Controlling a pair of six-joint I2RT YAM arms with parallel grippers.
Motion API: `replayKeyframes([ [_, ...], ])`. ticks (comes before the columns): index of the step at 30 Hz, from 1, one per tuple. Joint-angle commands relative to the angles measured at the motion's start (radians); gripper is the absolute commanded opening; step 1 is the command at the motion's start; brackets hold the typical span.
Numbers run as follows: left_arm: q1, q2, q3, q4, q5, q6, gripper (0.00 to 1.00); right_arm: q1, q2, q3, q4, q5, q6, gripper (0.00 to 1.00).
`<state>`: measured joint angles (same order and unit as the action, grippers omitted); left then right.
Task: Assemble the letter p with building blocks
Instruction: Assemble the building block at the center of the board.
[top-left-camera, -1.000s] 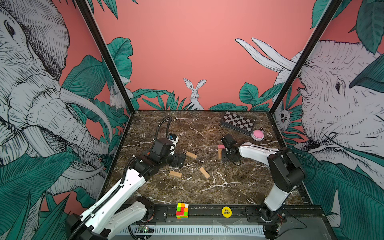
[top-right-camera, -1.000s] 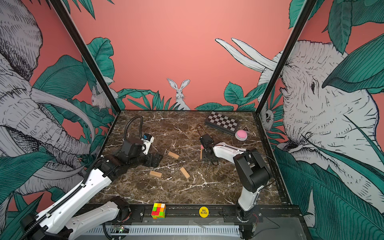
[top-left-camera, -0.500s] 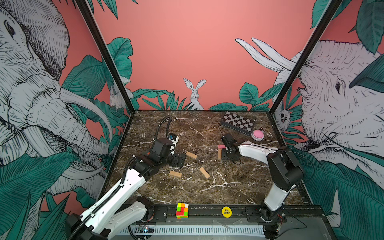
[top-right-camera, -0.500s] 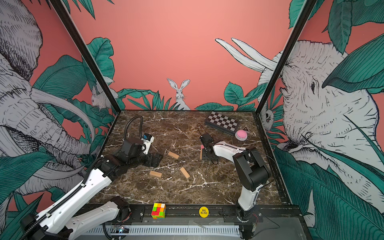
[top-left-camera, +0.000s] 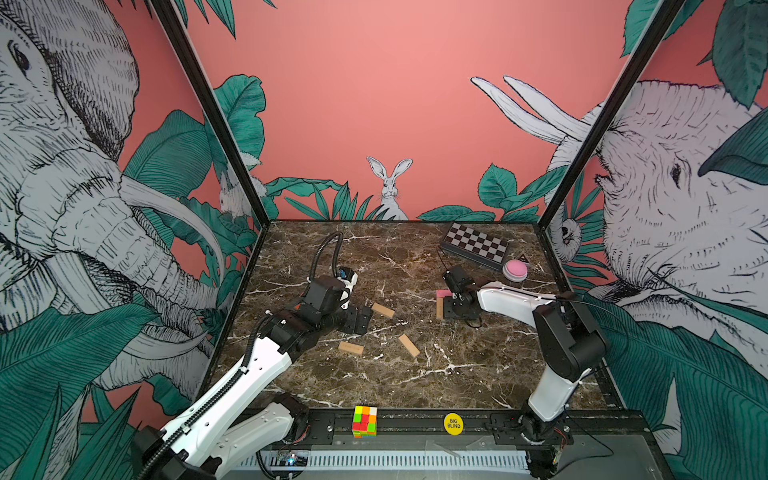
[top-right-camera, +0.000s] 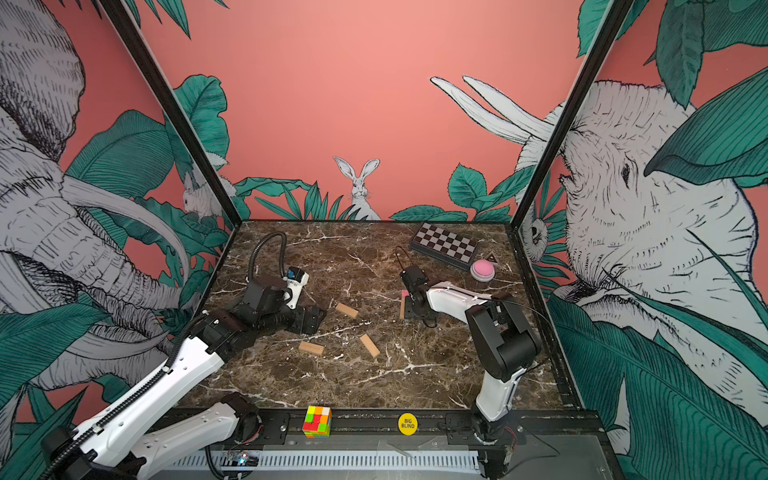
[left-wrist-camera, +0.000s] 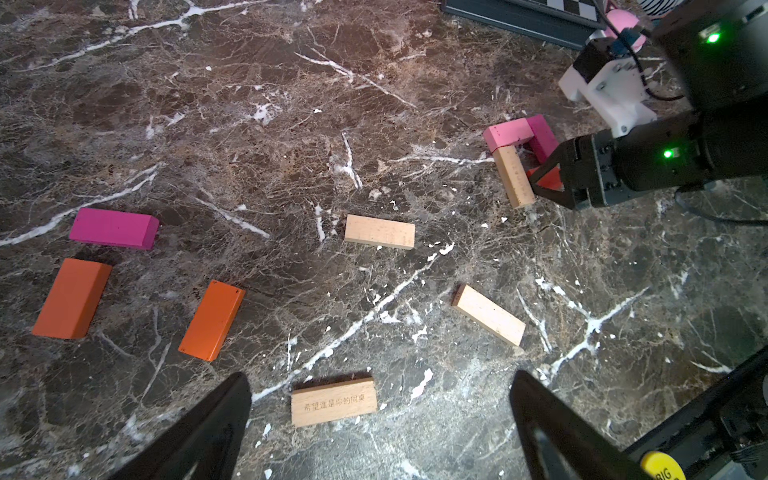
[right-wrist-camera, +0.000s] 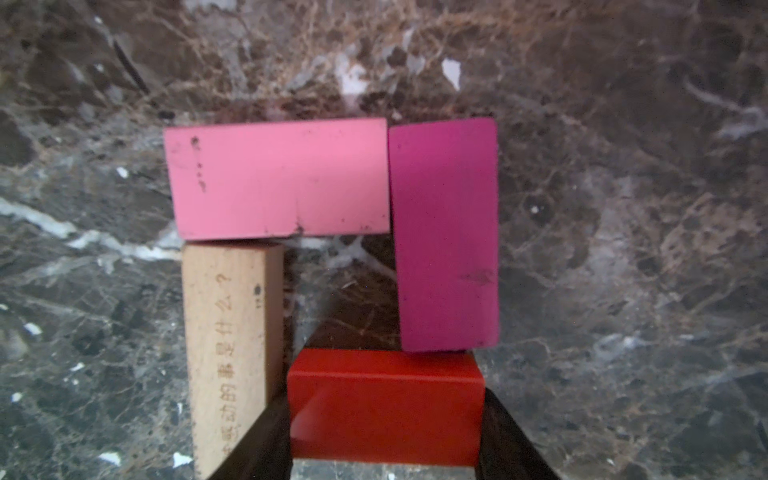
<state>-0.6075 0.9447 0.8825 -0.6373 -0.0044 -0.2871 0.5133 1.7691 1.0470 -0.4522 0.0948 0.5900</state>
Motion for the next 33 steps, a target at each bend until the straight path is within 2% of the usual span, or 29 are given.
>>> replayKeyframes([
  [1,0.006,-0.002,-0.013,0.008,0.007,0.001,0.99,-0.010,0.032,0.006,-0.021,0.013,-0.014,0.54],
  [33,0.007,0.009,-0.014,0.012,0.012,-0.006,0.99,-0.017,0.054,0.012,-0.048,0.021,-0.041,0.58],
])
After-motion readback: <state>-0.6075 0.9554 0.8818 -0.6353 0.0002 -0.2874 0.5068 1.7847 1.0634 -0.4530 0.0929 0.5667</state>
